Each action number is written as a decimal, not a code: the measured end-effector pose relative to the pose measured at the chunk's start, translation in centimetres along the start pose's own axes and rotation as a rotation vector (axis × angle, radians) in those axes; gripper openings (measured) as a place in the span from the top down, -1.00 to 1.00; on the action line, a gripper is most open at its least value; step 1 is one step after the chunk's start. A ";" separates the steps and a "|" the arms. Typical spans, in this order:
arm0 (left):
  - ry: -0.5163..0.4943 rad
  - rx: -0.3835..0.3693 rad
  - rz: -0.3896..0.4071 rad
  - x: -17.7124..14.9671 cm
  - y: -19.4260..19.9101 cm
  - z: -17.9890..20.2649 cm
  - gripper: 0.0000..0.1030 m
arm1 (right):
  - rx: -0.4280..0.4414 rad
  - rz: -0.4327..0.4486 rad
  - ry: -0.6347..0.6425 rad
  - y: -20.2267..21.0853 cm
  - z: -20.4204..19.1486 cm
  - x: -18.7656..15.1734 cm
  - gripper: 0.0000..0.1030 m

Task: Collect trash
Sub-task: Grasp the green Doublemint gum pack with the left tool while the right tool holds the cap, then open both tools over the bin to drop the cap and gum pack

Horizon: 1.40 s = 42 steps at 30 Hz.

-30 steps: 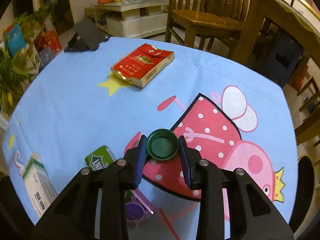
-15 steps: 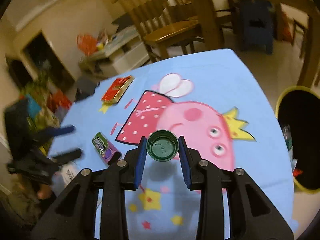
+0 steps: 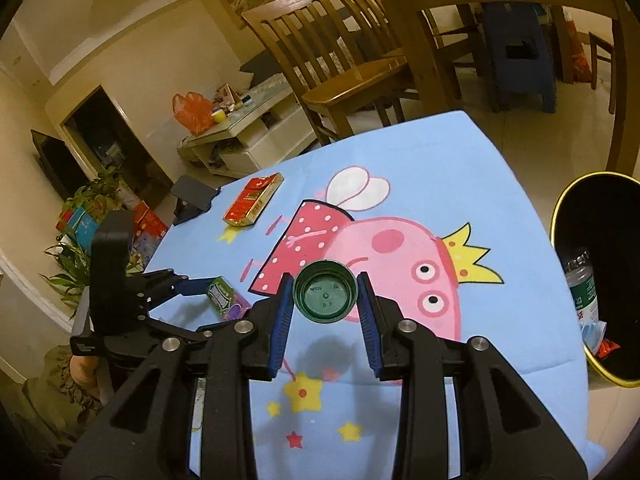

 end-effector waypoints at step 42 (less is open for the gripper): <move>-0.150 -0.145 0.108 12.1 -5.0 25.5 -0.51 | -0.595 0.422 -0.294 18.4 21.9 6.3 -0.32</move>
Point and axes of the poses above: each gripper's, at about its wrist camera, not at the fingertips, and y roughly against the way its jaws point, z to its right, x to its top, the point moved 3 cm from there along -y, roughly the way its jaws point, and after that the axes turned 11 degrees about z, right-handed, at the moved point
